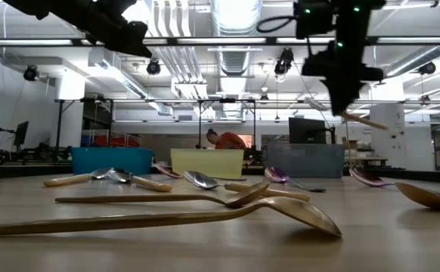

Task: Sort silverware by color (type)
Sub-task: Put the yellow spoon into the black bin

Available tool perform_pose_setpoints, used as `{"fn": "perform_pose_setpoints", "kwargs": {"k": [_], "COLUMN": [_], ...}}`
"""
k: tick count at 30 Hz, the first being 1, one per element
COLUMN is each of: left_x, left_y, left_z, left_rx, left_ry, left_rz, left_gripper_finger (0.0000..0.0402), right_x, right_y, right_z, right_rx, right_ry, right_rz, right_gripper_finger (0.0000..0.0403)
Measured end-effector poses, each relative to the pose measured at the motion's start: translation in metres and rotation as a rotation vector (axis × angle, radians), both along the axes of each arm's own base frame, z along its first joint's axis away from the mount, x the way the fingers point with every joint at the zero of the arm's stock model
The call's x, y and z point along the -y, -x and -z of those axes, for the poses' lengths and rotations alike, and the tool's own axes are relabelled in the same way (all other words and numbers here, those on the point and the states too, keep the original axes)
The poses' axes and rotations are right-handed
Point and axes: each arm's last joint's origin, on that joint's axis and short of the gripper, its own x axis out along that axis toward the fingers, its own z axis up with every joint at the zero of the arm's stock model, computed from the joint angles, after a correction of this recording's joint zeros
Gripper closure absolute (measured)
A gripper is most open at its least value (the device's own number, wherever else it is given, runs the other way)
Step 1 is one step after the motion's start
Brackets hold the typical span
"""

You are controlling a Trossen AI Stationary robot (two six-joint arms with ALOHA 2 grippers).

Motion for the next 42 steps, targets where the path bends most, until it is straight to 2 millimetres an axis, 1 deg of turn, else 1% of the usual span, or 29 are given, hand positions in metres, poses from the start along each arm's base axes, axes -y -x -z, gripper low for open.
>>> {"fn": "perform_pose_setpoints", "kwargs": {"k": [3, 6, 8, 10, 12, 14, 16, 19, 22, 25, 29, 32, 34, 37, 42], "left_x": [0.000, 0.000, 0.000, 0.001, 0.001, 0.001, 0.001, 0.001, 0.001, 0.001, 0.001, 0.000, 0.000, 0.000, 0.000], "left_y": [0.000, 0.000, -0.001, -0.002, -0.002, -0.002, -0.002, -0.002, -0.002, -0.003, -0.004, -0.005, -0.005, -0.006, -0.009], "left_z": [0.000, 0.000, -0.001, -0.002, -0.003, -0.003, -0.003, -0.002, -0.002, -0.002, -0.001, 0.000, 0.001, 0.002, 0.005], "left_rx": [0.001, 0.003, 0.009, 0.017, 0.028, 0.028, 0.028, 0.026, 0.026, 0.023, 0.019, 0.015, 0.019, 0.028, 0.015], "left_ry": [0.000, 0.001, 0.003, 0.001, -0.001, -0.001, -0.001, 0.000, 0.000, 0.002, 0.004, 0.006, 0.011, 0.023, 0.028], "left_rz": [0.000, 0.006, 0.029, 0.050, 0.059, 0.059, 0.059, 0.059, 0.059, 0.059, 0.059, 0.058, 0.057, 0.055, 0.054], "left_gripper_finger": [0.0402, 0.0402, 0.0402, 0.0402, 0.0402, 0.0402, 0.0402, 0.0402, 0.0402, 0.0402, 0.0402, 0.0402, 0.0402, 0.0402, 0.0402], "right_x": [0.014, 0.028, 0.037, 0.047, 0.057, 0.068, 0.080, 0.099, 0.119, 0.137, 0.156, 0.168, 0.174, 0.182, 0.186], "right_y": [-0.017, -0.035, -0.047, -0.059, -0.071, -0.085, -0.097, -0.111, -0.117, -0.117, -0.106, -0.093, -0.086, -0.077, -0.069], "right_z": [-0.012, -0.019, -0.020, -0.020, -0.020, -0.023, -0.027, -0.036, -0.042, -0.044, -0.042, -0.036, -0.030, -0.024, -0.016], "right_rx": [-0.021, -0.086, -0.165, -0.272, -0.382, -0.475, -0.536, -0.535, -0.548, -0.619, -0.696, -0.661, -0.630, -0.602, -0.573], "right_ry": [0.040, 0.084, 0.145, 0.213, 0.293, 0.372, 0.413, 0.427, 0.405, 0.357, 0.204, 0.037, -0.047, -0.102, -0.163], "right_rz": [-0.108, -0.302, -0.449, -0.619, -0.749, -0.810, -0.836, -0.862, -0.924, -0.981, -1.034, -1.032, -0.984, -0.909, -0.937], "right_gripper_finger": [0.0375, 0.0375, 0.0375, 0.0375, 0.0375, 0.0374, 0.0374, 0.0374, 0.0374, 0.0374, 0.0374, 0.0374, 0.0374, 0.0374, 0.0374]}}
